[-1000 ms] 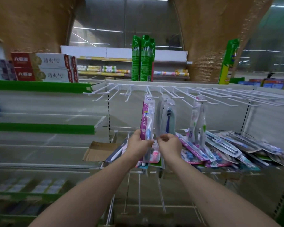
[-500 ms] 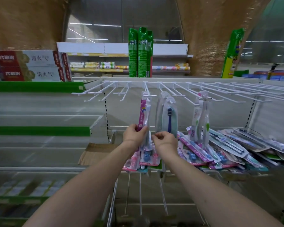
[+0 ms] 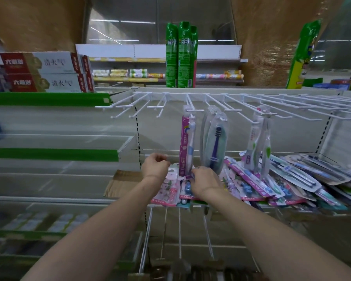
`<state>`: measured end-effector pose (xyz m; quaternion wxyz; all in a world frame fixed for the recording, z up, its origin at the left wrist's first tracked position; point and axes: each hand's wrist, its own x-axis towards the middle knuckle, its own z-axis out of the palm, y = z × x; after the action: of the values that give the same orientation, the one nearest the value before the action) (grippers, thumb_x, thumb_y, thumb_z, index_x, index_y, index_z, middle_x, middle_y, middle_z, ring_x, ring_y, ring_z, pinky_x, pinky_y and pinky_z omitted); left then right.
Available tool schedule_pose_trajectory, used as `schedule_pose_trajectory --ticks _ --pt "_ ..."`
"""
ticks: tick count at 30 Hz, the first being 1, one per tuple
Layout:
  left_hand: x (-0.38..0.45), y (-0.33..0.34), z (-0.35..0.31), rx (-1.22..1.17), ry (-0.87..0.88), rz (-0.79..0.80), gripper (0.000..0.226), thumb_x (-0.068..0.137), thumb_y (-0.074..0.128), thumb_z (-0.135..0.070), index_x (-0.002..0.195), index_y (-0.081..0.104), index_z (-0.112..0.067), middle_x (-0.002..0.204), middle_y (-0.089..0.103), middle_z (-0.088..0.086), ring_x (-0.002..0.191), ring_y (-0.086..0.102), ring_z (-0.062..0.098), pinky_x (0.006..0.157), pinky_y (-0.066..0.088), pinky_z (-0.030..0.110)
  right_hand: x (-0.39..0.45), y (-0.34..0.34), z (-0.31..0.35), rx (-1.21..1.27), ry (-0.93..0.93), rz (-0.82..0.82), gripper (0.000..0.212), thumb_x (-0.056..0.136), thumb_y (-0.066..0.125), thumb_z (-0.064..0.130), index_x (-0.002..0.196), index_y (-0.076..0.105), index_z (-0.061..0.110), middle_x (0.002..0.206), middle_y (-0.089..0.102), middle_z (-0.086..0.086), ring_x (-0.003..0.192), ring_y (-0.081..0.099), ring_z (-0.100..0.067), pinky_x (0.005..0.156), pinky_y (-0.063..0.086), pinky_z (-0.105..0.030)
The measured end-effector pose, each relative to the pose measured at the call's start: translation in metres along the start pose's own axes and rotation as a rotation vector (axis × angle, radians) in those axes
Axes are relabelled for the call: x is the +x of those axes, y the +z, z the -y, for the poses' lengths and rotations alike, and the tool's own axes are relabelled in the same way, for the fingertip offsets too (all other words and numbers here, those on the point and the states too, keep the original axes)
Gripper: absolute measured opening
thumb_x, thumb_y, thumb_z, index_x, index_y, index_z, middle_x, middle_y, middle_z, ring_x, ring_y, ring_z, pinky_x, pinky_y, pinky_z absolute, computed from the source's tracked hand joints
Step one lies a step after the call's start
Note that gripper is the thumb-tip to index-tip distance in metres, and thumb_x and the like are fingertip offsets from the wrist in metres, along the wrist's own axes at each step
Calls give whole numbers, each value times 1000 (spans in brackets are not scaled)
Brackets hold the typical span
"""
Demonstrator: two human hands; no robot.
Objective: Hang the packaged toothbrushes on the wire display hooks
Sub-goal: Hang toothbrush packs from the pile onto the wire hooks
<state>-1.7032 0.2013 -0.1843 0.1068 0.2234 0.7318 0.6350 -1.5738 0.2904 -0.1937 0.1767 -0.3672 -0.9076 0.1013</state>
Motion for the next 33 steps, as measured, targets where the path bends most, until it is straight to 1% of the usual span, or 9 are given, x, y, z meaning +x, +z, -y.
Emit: schedule_pose_trajectory --ticks 4,8,11,15,18,21,24,29,33 --pt "-1 -5 4 84 26 -2 17 90 64 -5 86 64 -21 91 68 2 82 61 17 69 50 30 2 7 1 16 18 11 14 93 60 17 102 70 15 100 65 -6 81 60 -22 70 49 -30" --pt "0 -4 6 277 75 17 25 91 63 -8 78 61 -30 93 70 0 88 65 19 80 55 35 5 11 2 45 84 -24 20 98 59 28 88 70 15 82 64 -3 74 62 -21 63 47 -29" --pt "-2 -1 9 413 102 13 18 91 61 -12 89 68 -28 96 73 -2 89 65 18 79 53 30 10 11 6 49 112 -60 24 96 63 36 95 72 14 90 70 -7 85 67 -28 65 46 -30" --pt "-5 -7 9 599 129 -47 23 91 60 -14 106 75 -24 102 74 -2 93 62 18 77 47 27 17 13 11 42 113 -77 24 93 67 39 100 71 17 98 72 -5 92 68 -29 71 54 -34" --pt "-3 -11 12 690 101 -13 20 89 63 -22 105 75 -24 102 74 2 98 66 24 81 54 32 19 13 13 41 113 -79 30 90 68 48 97 70 19 95 70 -4 91 68 -30 70 52 -34" --pt "-4 -12 19 751 72 18 18 88 65 -32 102 75 -25 94 72 3 87 66 23 73 54 31 19 16 14 43 132 -109 24 90 69 43 93 71 19 94 72 -3 88 67 -28 74 59 -39" --pt "-4 -11 21 761 69 28 17 89 66 -32 102 74 -24 95 71 4 85 62 22 68 46 29 18 15 16 67 148 -107 19 90 71 37 93 70 19 90 71 -2 83 68 -24 69 59 -36" --pt "-3 -13 20 792 24 61 23 85 66 -32 101 74 -19 94 72 6 89 67 26 76 58 33 21 11 17 249 290 -88 19 84 76 34 90 68 18 89 70 -3 79 70 -24 69 61 -38" --pt "-3 -13 20 810 3 83 32 84 68 -51 93 68 -20 89 71 4 86 68 25 71 57 32 19 7 14 344 357 -36 16 86 74 33 91 68 19 89 70 -3 80 69 -24 70 61 -37"
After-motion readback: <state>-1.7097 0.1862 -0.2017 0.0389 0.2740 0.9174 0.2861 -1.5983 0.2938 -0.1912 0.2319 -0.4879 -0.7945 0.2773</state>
